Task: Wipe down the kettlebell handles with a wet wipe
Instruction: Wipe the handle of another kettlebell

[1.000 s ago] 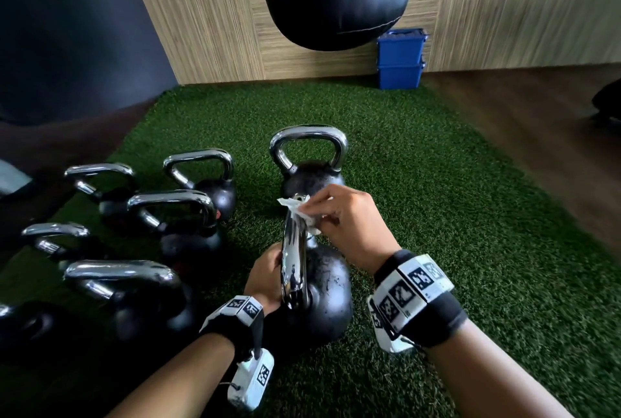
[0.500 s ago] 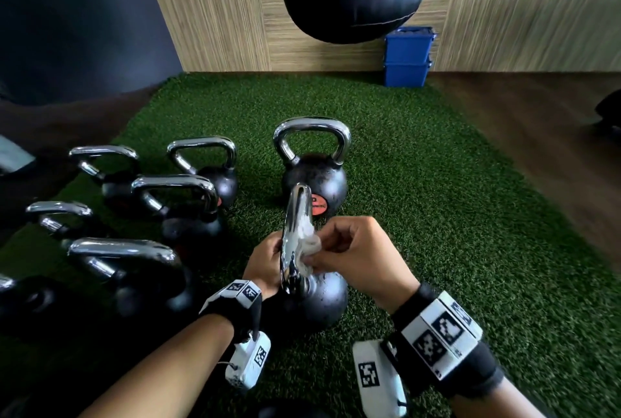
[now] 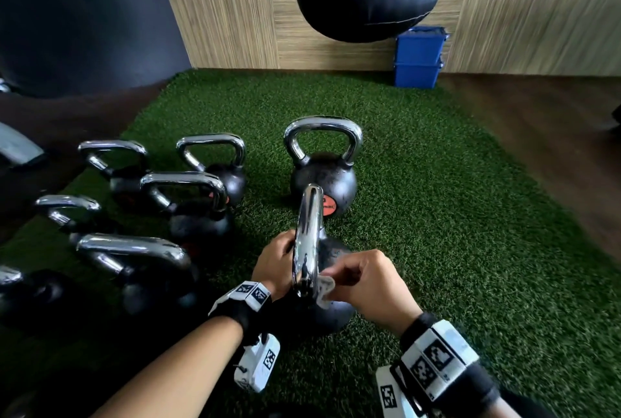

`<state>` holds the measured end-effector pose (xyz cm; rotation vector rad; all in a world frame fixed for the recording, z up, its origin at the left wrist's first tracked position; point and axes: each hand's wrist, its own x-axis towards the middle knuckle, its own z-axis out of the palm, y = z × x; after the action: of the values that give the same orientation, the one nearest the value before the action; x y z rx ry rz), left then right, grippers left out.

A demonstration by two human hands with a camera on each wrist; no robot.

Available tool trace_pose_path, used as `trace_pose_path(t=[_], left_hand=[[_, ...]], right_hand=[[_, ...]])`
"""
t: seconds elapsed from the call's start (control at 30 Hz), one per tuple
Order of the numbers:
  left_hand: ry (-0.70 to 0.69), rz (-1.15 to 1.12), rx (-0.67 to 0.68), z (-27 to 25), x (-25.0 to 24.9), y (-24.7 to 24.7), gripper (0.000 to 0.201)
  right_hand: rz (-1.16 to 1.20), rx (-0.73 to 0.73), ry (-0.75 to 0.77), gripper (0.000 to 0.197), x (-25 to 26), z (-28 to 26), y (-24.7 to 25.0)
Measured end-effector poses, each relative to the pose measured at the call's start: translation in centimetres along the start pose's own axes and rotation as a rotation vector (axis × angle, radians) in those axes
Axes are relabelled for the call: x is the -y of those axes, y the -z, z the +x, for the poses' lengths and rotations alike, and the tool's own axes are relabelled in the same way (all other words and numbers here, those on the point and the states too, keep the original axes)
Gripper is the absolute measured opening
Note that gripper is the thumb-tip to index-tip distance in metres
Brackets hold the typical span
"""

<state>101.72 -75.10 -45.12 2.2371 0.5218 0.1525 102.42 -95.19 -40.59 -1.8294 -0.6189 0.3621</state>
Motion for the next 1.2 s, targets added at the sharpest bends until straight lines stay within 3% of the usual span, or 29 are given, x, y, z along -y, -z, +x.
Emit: trace_pose_path(t=[0.13,0.2,0.3,0.5,0.73,0.87,0.97,1.07,1.13,1.2], left_hand=[[-0.033,-0.048,0.003,-0.3,-0.1,0.3,0.028],[-0.062,-0.094,0.000,-0.6,-0.3,0.5,0.023],[-0.088,-0.110,0.023,-1.1,-0.7,0.6,0.032],[-0.058,-0.205,0.041,-1.2,-0.6,0.8,0.016],[-0.049,-0.230,0.055,-0.9,-0.9,0.8,0.043],[-0.050,-0.189,0.057,-1.0,-0.8,0.9,0.055],[-0.053,-0.220,0.043,-1.0,-0.6,0.8,0.020],[-0.069,-0.255,0.040,-1.1,-0.5,0.6,0.018],[-0.108,-0.233,0.041,-0.9,0.0,0.3,0.041],[-0.122,-0.200,0.028,-0.9,0.1,0.3,0.025]], right_hand=[[-0.136,0.014,0.081,0.013,0.4,0.5,0.0],[-0.261,0.093,0.153,0.013,0.9,1.4,0.2],[-0.455,0.227,0.259,0.013,1.5,3.3,0.4],[-0.465,0.462,0.161,0.018,2.3,5.1,1.6],[-0.508,0.577,0.145,0.013,2.8,6.5,1.3],[-0.287,0.603,0.108,0.011,2.4,6.7,1.4],[-0.069,0.585,0.092,0.014,1.5,6.5,1.2],[0.291,0.558,0.056,0.018,0.7,6.4,0.4],[0.556,0.536,0.022,0.019,0.2,6.5,0.1],[0.666,0.547,0.019,0.021,-0.4,6.5,-0.2]])
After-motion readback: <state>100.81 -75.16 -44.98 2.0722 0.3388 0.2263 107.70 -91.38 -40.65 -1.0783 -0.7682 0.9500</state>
